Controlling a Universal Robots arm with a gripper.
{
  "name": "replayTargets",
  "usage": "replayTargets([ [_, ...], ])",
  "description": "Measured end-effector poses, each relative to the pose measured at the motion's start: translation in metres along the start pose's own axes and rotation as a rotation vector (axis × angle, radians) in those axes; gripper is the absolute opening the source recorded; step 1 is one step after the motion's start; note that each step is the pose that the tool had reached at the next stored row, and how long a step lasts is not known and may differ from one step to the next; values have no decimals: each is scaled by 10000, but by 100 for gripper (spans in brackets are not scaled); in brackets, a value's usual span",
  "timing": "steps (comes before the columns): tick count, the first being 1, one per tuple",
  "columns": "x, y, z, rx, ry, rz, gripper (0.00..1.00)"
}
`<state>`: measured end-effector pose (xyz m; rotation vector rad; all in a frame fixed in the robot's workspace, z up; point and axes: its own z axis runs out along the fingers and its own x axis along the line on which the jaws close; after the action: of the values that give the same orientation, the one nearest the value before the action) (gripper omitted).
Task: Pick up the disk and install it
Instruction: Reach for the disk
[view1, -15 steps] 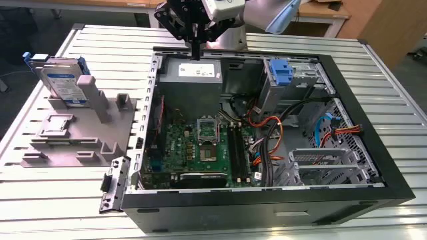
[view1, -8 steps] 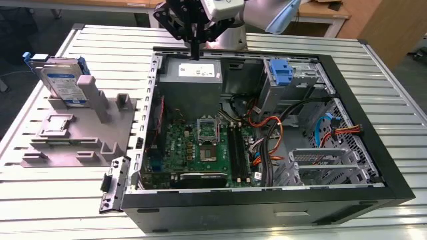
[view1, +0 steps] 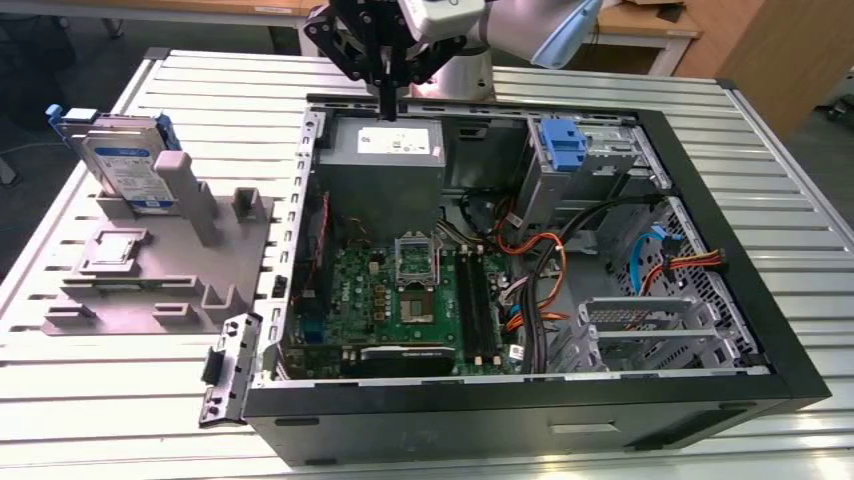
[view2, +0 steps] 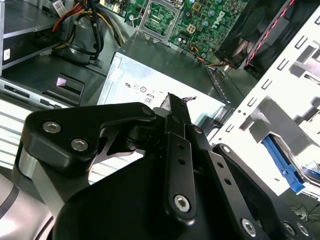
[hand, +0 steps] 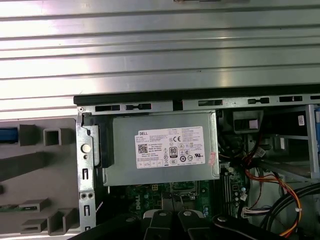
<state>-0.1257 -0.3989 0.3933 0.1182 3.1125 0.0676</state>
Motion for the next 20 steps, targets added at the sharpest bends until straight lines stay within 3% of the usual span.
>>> replayTargets([
  [20,47,-4,-1,0,0,-2,10],
])
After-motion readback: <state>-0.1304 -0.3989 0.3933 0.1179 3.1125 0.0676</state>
